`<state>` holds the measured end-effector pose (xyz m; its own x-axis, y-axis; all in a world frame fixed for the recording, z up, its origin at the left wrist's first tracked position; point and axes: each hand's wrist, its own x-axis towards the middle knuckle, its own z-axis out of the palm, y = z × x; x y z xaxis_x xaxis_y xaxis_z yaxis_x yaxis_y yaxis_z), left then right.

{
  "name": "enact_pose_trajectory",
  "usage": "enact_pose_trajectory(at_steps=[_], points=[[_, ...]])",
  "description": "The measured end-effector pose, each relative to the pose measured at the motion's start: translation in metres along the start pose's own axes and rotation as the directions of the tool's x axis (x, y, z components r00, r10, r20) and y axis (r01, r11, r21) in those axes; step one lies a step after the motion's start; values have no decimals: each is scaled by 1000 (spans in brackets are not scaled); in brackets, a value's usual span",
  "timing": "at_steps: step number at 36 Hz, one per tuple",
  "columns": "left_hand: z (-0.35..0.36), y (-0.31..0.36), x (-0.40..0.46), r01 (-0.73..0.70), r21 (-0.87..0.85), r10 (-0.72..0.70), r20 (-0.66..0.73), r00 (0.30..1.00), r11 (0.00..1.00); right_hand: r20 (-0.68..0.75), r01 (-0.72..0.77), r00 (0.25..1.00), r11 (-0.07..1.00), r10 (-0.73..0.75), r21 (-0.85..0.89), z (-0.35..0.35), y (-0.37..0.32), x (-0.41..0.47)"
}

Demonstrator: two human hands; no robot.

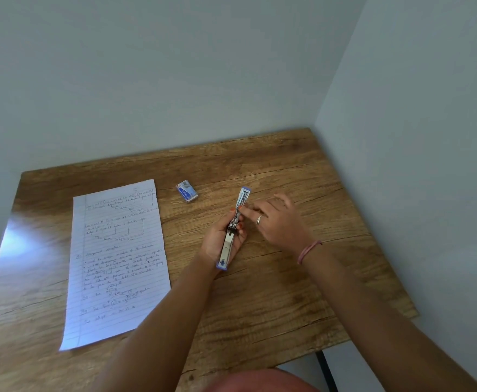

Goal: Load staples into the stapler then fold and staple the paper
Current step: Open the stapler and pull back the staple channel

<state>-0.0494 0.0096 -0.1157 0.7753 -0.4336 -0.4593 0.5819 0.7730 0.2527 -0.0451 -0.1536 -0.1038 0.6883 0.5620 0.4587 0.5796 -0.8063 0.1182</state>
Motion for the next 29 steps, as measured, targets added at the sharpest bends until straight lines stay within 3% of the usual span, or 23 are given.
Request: enact_pose_trajectory(at_steps=[4,7,9,11,13,14,16,21,25,27,29], points=[[0,0,-1,-2,28,3,-32,999,1000,35,-40,999,984,35,175,-7,0,1],[1,0,-3,-6,59,9,-48,999,998,120,-289,957,832,265,474,-10,-1,-1],[3,-1,-4,-8,66,11,-46,999,998,236,-533,815,523,530,665,-10,-7,-2],[3,-1,-5,-14,69,18,-47,999,997,450,-622,574,7,684,783,-11,-17,-1],[2,-2,-4,-20,66,23,-47,999,998,668,-537,404,-429,625,727,-10,-27,0],[2,-2,-5,-23,67,26,-43,999,998,743,-480,371,-570,557,667,-10,-31,1],[3,-3,-5,-37,93,41,-48,998,995,816,-355,372,-744,443,566,-9,-38,1],[3,-2,-8,-134,325,175,-102,979,936,857,-133,377,-895,351,425,-9,-41,7],[9,5,-14,-234,602,283,14,959,764,881,-72,368,-935,299,348,-7,-43,14],[14,11,-17,-282,754,325,97,941,593,885,-40,373,-948,280,317,-7,-42,18],[18,17,-19,-332,911,389,221,894,244,885,3,376,-956,274,295,-6,-42,21]])
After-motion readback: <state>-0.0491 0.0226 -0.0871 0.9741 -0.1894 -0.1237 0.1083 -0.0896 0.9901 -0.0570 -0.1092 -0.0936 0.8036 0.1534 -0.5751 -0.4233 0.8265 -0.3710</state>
